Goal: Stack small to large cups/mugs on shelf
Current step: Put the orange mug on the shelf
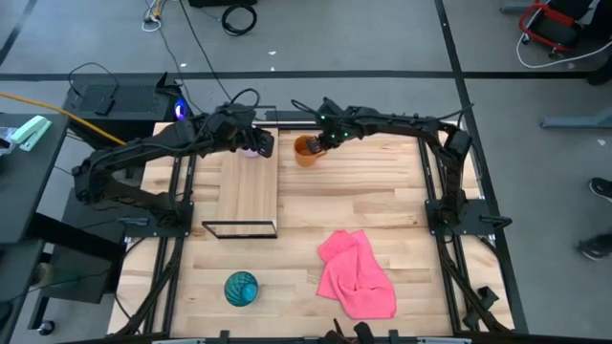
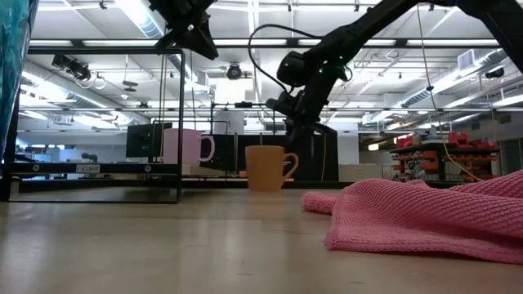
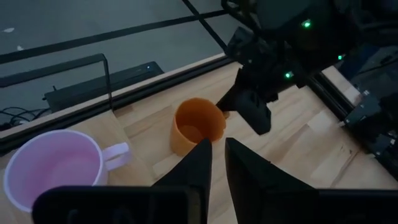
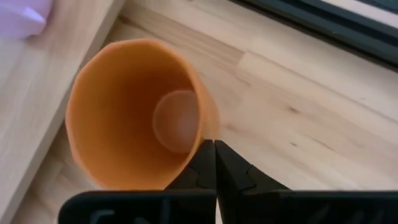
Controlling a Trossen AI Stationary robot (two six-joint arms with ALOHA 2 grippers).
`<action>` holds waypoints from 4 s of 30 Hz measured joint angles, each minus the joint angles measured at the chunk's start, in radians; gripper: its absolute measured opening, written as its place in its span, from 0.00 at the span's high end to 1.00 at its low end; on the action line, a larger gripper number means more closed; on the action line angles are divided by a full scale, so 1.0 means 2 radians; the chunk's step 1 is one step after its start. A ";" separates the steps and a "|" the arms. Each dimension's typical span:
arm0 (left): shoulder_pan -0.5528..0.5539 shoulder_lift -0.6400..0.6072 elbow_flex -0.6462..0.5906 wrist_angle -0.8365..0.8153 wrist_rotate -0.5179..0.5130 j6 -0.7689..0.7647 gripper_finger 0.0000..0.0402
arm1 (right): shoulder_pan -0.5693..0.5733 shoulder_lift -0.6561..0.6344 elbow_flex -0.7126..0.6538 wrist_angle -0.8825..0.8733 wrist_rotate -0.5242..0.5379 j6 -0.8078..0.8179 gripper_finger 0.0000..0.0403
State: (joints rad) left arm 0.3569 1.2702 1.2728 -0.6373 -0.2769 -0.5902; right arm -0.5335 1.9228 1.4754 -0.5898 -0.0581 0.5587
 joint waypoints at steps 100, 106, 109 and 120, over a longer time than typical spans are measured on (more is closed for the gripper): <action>0.073 0.059 0.000 0.039 0.070 -0.018 0.89 | -0.042 0.127 0.132 0.016 -0.196 -0.014 1.00; 0.073 0.059 0.000 0.040 0.070 -0.013 0.91 | -0.017 0.127 0.132 0.005 -0.189 -0.020 1.00; 0.073 0.059 0.000 0.039 0.070 -0.013 0.91 | -0.002 0.127 0.132 0.003 -0.188 -0.023 1.00; 0.073 0.059 0.000 0.012 0.070 -0.012 0.92 | 0.042 0.127 0.131 0.005 -0.175 -0.028 1.00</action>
State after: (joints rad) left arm 0.5030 1.3876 1.2724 -0.6140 -0.1371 -0.6152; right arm -0.4487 2.1769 1.7378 -0.5800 -0.4072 0.5018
